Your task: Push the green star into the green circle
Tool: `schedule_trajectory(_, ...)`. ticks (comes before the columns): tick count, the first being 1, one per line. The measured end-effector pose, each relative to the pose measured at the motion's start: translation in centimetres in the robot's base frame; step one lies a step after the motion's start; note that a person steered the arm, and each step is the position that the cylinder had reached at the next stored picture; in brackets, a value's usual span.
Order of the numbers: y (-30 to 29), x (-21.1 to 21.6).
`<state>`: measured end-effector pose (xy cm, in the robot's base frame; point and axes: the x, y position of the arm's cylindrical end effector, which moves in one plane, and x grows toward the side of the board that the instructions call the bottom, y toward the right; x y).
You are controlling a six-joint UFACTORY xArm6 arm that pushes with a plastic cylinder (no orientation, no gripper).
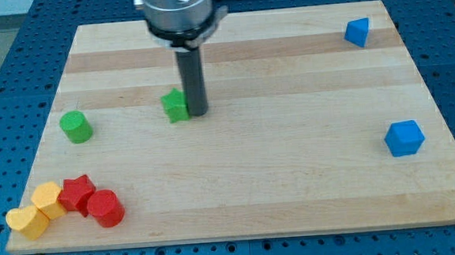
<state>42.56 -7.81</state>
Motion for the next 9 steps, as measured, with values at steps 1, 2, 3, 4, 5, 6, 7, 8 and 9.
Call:
schedule_trajectory(1,-3.9,0.0)
schedule_trajectory(2,-5.1,0.0)
schedule_trajectory(3,-2.0,0.0)
schedule_trajectory(4,0.0,0.0)
schedule_trajectory(5,-0.8,-2.6)
schedule_trajectory(6,-2.3,-2.8)
schedule_trajectory(7,-4.3,-2.4)
schedule_trajectory(8,-5.3,-2.0)
schedule_trajectory(9,-5.7,-2.0)
